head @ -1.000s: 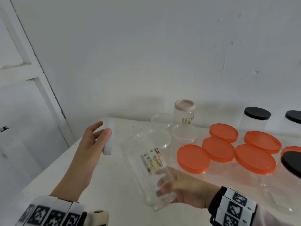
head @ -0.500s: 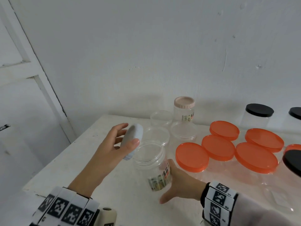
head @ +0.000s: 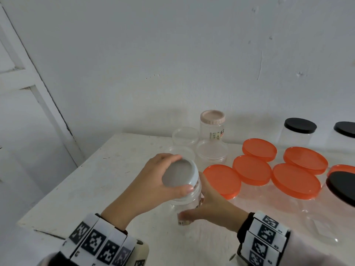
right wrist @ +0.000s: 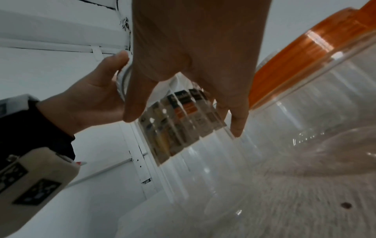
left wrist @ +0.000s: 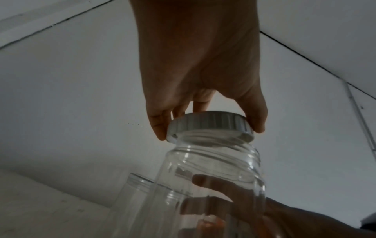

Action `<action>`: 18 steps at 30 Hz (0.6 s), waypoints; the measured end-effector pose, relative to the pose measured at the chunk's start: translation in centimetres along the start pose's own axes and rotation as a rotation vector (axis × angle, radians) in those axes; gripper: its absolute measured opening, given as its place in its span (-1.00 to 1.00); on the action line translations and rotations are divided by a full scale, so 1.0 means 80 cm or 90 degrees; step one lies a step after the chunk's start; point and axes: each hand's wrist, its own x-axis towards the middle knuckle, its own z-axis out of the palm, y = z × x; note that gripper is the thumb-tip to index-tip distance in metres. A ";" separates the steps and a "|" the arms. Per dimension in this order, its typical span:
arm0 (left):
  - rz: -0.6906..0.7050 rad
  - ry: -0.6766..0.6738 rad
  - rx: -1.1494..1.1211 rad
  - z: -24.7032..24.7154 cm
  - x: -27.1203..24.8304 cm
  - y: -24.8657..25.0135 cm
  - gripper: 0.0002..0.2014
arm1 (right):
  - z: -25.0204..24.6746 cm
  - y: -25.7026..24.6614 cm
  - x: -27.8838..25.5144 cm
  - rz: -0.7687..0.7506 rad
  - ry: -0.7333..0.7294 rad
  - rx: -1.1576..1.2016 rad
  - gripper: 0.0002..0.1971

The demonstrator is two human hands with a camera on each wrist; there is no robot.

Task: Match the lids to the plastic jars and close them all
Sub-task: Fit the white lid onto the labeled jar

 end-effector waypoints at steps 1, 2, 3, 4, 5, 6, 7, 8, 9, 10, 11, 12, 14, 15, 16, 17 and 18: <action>0.006 -0.008 0.015 0.003 0.002 0.001 -0.23 | -0.001 0.001 0.000 0.000 0.000 0.002 0.00; 0.010 -0.016 0.033 0.005 0.004 0.002 -0.23 | -0.001 0.003 0.001 -0.001 -0.003 0.004 0.00; 0.013 -0.025 0.051 0.008 0.005 0.002 -0.23 | -0.002 0.003 0.001 -0.002 -0.008 0.004 0.00; 0.014 -0.032 0.063 0.009 0.006 0.002 -0.22 | -0.002 0.003 0.002 -0.003 -0.012 0.002 0.00; 0.014 -0.035 0.067 0.011 0.006 0.002 -0.22 | -0.002 0.004 0.003 -0.005 -0.015 -0.001 0.00; 0.014 -0.035 0.065 0.012 0.006 0.001 -0.21 | -0.002 0.004 0.003 -0.005 -0.015 -0.003 0.00; 0.014 -0.032 0.060 0.013 0.006 0.000 -0.21 | -0.002 0.004 0.003 -0.004 -0.015 -0.002 0.00; 0.015 -0.027 0.053 0.014 0.006 -0.001 -0.22 | -0.002 0.004 0.003 -0.002 -0.012 -0.001 0.00; 0.015 -0.023 0.049 0.015 0.005 -0.002 -0.22 | -0.003 0.004 0.003 0.002 -0.010 -0.003 0.01; 0.014 -0.022 0.046 0.015 0.004 -0.003 -0.21 | -0.003 0.003 0.003 0.008 -0.010 -0.010 0.01; 0.014 -0.026 0.042 0.015 0.003 -0.004 -0.18 | -0.005 0.002 0.003 0.015 -0.014 -0.022 0.02; 0.014 -0.034 0.030 0.015 0.001 -0.007 -0.14 | -0.006 -0.001 0.002 0.022 -0.023 -0.035 0.03; 0.001 -0.051 -0.033 0.012 -0.004 -0.014 -0.03 | -0.012 -0.008 -0.002 0.030 -0.039 -0.066 0.13; -0.016 -0.055 -0.080 0.010 -0.007 -0.019 0.00 | -0.018 -0.013 -0.004 0.031 -0.040 -0.089 0.19; -0.037 -0.058 -0.128 0.008 -0.010 -0.027 0.03 | -0.024 -0.021 -0.006 0.029 -0.036 -0.114 0.25; -0.056 -0.061 -0.169 0.007 -0.014 -0.035 0.06 | -0.031 -0.030 -0.007 0.023 -0.031 -0.138 0.28; -0.072 -0.067 -0.202 0.008 -0.017 -0.042 0.08 | -0.038 -0.040 -0.008 0.014 -0.026 -0.161 0.28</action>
